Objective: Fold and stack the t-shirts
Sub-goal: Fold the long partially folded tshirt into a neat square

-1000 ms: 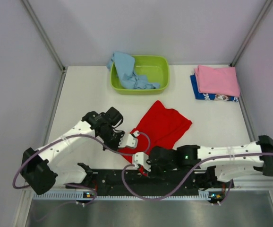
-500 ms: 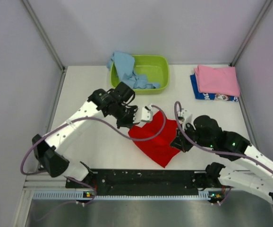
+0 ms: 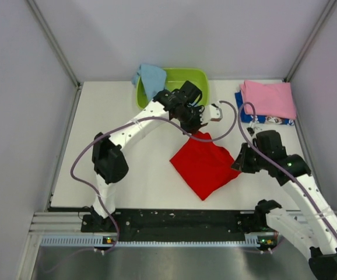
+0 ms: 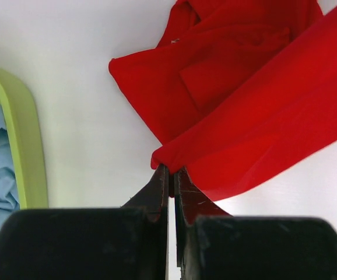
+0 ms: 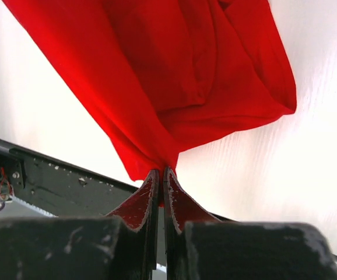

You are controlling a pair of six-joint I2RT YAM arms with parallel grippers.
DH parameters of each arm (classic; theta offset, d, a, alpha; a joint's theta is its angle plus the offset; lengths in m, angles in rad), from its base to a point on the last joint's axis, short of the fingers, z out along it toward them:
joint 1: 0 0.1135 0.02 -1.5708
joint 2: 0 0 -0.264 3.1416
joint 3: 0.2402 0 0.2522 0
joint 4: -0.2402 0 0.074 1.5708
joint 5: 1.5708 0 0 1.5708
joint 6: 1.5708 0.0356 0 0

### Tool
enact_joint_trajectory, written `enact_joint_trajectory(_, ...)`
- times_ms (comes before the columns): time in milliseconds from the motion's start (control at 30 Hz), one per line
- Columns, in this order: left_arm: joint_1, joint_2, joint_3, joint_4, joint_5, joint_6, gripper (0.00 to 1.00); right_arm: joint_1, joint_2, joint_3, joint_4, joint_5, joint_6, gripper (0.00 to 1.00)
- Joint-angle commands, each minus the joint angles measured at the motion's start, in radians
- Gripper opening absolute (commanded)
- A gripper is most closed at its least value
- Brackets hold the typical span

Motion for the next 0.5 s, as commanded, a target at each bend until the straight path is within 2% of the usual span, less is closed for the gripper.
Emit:
enact_joint_trajectory(0,-0.005,0.095,0.09,0.083,-0.083,-0.032,0.0,-0.026,0.031,-0.014,-0.048,0.079,0.039,0.0)
enact_joint_trajectory(133,-0.032,0.164,0.136,0.125,-0.122,-0.038,0.0,-0.055,0.051,-0.003,-0.045,0.159,0.112,0.0)
enact_joint_trajectory(467,-0.072,0.282,0.138,0.304,-0.214,-0.072,0.0,-0.123,0.148,-0.066,0.057,0.294,0.295,0.0)
